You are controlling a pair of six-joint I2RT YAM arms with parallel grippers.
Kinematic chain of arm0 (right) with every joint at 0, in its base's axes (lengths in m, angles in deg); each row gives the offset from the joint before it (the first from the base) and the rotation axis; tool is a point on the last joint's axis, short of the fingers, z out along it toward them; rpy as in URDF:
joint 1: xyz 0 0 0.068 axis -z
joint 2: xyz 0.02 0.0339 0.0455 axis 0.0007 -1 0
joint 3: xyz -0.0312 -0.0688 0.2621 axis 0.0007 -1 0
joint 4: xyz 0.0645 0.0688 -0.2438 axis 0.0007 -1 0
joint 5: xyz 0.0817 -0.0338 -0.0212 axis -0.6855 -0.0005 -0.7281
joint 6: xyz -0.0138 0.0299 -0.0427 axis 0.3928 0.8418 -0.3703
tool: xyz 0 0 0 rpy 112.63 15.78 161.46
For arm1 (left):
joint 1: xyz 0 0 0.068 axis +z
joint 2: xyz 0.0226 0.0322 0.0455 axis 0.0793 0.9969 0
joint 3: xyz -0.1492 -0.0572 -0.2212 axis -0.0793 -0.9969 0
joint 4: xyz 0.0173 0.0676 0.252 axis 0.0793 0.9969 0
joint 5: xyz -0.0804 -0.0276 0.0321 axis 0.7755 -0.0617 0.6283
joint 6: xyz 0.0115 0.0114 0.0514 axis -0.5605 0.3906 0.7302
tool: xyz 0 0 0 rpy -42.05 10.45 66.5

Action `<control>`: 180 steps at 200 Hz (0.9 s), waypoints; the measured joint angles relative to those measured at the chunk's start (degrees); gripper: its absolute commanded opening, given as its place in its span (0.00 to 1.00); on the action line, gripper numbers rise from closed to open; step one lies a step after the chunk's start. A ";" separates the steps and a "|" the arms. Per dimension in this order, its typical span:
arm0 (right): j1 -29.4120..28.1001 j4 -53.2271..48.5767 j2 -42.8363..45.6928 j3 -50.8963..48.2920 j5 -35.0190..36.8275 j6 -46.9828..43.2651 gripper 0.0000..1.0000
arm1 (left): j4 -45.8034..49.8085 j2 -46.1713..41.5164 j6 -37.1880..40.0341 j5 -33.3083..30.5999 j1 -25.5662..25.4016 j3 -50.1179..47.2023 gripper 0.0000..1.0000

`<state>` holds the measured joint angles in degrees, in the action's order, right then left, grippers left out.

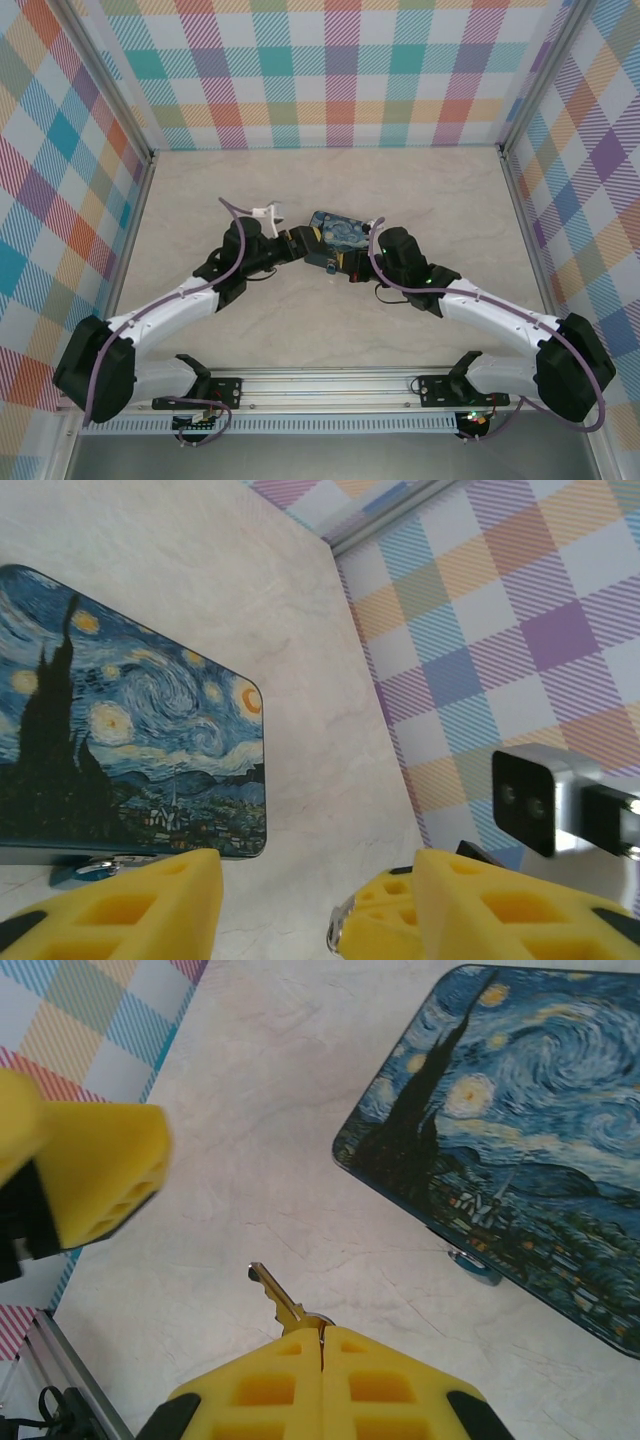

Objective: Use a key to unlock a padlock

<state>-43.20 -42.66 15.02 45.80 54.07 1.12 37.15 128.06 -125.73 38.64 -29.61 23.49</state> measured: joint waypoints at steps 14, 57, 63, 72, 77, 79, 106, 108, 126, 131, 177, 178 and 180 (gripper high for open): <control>-0.33 -0.02 0.00 0.35 0.22 -0.57 0.00 | 0.31 2.01 0.96 0.15 -1.14 1.38 0.49; -0.68 0.00 0.00 0.63 0.48 -1.14 0.01 | 0.68 4.72 2.99 0.70 -3.58 3.50 0.41; -0.68 -0.02 0.00 0.66 0.48 -1.25 0.01 | 0.70 4.94 3.13 0.85 -3.61 3.61 0.40; -0.68 -0.02 0.00 0.68 0.68 -1.33 0.01 | 0.70 5.25 3.34 1.05 -3.72 3.78 0.39; -0.68 -0.02 0.00 0.68 0.70 -1.46 0.01 | 0.70 5.40 3.43 1.07 -3.72 3.85 0.38; -0.68 -0.02 0.00 0.68 0.72 -1.46 0.01 | 0.70 5.46 3.52 1.09 -3.74 3.87 0.38; -0.68 -0.02 0.00 0.70 0.87 -1.68 0.01 | 0.70 6.38 3.89 1.53 -4.17 3.98 0.36; -0.68 -0.02 0.00 0.70 0.87 -1.68 0.01 | 0.70 6.45 3.89 1.55 -4.22 3.98 0.36; -0.68 0.02 0.00 0.81 0.87 -1.68 0.01 | 0.68 7.17 3.93 1.68 -4.46 3.98 0.34; -0.68 0.00 0.00 0.85 0.87 -1.68 0.01 | 0.68 7.39 3.93 1.68 -4.46 3.98 0.33; -0.70 0.00 -0.07 1.05 0.83 -1.68 0.01 | 0.61 8.13 4.07 2.03 -4.79 4.02 0.23; -0.70 0.02 -0.07 1.05 0.83 -1.68 0.01 | 0.59 8.13 4.11 2.03 -4.79 4.04 0.23; -0.70 0.00 -0.09 1.09 0.85 -1.68 0.01 | 0.55 8.15 4.09 2.08 -4.83 4.04 0.22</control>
<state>-43.90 -42.66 14.93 46.89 54.93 -0.56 37.69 136.21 -121.64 40.71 -34.44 27.53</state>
